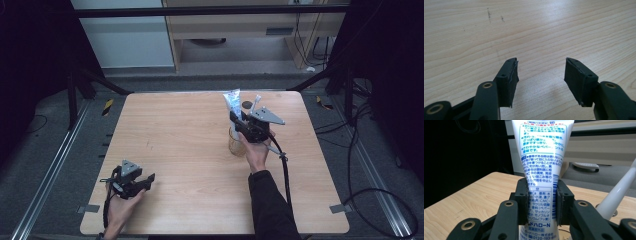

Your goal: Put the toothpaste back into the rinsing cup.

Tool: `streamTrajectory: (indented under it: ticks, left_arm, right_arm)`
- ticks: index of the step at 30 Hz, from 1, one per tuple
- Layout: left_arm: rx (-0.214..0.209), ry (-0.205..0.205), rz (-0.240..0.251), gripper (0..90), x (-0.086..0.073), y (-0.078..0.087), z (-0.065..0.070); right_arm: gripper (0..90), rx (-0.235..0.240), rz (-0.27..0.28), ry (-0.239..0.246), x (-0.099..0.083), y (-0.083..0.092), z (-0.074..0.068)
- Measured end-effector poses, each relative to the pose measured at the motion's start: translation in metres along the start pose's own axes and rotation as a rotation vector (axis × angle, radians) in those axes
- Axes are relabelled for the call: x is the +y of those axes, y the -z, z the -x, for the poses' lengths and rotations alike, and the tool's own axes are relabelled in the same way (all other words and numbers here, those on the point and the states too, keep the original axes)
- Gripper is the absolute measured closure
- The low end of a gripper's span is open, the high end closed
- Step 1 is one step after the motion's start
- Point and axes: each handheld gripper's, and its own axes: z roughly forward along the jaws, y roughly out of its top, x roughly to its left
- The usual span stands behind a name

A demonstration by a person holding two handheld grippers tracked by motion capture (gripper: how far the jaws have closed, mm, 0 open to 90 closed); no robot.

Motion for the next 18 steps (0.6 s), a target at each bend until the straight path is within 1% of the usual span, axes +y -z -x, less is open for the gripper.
streamTrajectory:
  ticks: [3,5,9,16,17,18]
  left_arm:
    - [-0.002,0.002,0.001,43.0,0.000,0.000,0.000]
    - [-0.002,-0.002,-0.002,43.0,0.000,0.000,0.000]
    - [-0.003,-0.002,-0.002,43.0,0.000,0.000,0.000]
    - [-0.003,-0.003,-0.003,43.0,0.000,0.000,0.000]
    - [-0.003,-0.003,-0.004,43.0,0.000,0.000,0.000]
    - [-0.003,-0.003,-0.004,43.0,0.000,0.000,0.000]
  right_arm:
    - [68.8,0.001,-0.005,0.000,-0.002,-0.003,0.001]
    - [68.7,-0.002,-0.009,0.013,-0.005,-0.005,0.001]
    - [68.7,-0.005,-0.005,0.008,-0.008,-0.006,0.004]
    - [68.4,-0.019,-0.015,0.016,-0.018,-0.007,0.009]
    - [68.2,-0.016,-0.024,0.006,-0.020,-0.008,0.010]
    - [68.2,-0.016,-0.024,0.006,-0.020,-0.008,0.010]
